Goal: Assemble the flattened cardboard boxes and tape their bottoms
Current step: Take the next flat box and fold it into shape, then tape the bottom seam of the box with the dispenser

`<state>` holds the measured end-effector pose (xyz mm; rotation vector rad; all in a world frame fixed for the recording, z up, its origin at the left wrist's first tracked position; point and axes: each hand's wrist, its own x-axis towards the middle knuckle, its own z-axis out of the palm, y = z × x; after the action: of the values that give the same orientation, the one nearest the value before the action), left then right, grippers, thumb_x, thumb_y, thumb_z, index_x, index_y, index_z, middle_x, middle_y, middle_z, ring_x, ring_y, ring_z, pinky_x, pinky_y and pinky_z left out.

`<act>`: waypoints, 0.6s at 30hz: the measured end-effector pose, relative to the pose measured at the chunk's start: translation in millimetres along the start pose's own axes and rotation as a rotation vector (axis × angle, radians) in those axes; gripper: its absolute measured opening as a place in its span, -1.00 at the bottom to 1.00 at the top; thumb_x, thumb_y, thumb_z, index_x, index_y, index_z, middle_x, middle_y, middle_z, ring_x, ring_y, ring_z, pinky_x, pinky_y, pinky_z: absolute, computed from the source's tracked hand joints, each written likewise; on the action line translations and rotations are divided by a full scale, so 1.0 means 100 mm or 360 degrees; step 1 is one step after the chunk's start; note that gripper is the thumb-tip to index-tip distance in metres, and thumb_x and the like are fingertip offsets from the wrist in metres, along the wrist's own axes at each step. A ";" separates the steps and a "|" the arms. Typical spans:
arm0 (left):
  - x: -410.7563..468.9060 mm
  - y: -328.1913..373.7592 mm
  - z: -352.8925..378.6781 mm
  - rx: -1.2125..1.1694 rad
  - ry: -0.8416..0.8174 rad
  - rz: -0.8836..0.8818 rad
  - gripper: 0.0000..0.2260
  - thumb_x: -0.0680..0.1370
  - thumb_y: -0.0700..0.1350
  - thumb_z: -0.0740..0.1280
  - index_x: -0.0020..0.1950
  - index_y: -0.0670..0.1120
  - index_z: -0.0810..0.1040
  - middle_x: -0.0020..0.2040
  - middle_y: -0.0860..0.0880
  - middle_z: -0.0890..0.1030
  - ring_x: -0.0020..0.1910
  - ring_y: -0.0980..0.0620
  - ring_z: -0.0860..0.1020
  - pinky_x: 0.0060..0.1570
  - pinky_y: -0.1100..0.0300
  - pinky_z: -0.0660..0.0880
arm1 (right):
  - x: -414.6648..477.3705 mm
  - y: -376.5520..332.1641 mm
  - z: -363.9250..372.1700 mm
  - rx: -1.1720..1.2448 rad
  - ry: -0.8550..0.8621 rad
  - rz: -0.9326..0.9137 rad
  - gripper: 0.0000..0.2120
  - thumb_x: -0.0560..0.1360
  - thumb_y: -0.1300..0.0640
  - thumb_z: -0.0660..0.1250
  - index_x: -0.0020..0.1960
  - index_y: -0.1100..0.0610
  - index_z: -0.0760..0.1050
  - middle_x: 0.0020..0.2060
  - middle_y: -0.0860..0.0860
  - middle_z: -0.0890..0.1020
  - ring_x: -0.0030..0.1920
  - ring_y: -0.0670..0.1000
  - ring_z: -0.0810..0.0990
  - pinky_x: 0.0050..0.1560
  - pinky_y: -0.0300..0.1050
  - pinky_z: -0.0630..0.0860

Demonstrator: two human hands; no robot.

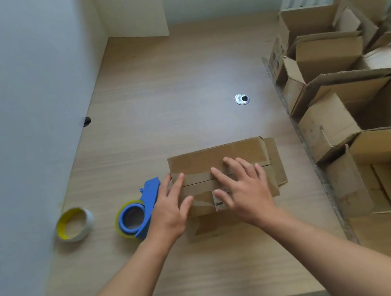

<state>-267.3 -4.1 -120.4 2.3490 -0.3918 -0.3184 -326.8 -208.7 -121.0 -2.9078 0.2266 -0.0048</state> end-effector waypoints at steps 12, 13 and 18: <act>-0.26 -0.08 0.24 0.0158 -0.0050 -0.0152 -0.47 0.61 0.00 0.33 0.54 -0.11 0.32 0.54 -0.05 0.28 0.49 -0.04 0.27 0.44 0.16 0.17 | -0.24 0.04 0.29 0.0034 -0.0243 0.0072 -0.48 0.62 -0.30 -0.01 0.56 -0.31 0.06 0.56 -0.08 0.07 0.56 0.01 -0.10 0.50 0.25 -0.30; -0.21 -0.07 0.20 0.0265 -0.0056 -0.0132 -0.46 0.61 0.04 0.31 0.55 -0.09 0.31 0.53 -0.03 0.30 0.47 -0.06 0.28 0.44 0.10 0.21 | -0.21 0.02 0.28 0.0068 -0.0241 0.0093 -0.49 0.62 -0.30 0.01 0.55 -0.31 0.08 0.57 -0.09 0.07 0.56 0.00 -0.11 0.49 0.24 -0.33; -0.10 -0.13 -0.14 0.0839 0.0161 -0.0031 -0.51 0.58 0.11 0.31 0.46 -0.02 0.40 0.37 -0.05 0.47 0.34 -0.12 0.39 0.29 -0.01 0.32 | -0.12 -0.04 0.29 0.0181 -0.0243 0.0129 -0.52 0.62 -0.29 0.06 0.52 -0.32 0.16 0.57 -0.09 0.10 0.57 -0.01 -0.10 0.49 0.21 -0.37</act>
<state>-269.1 17.3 -118.9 2.8704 -0.4448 -0.1100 -338.0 -196.7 -147.9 -2.7672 0.3069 0.2098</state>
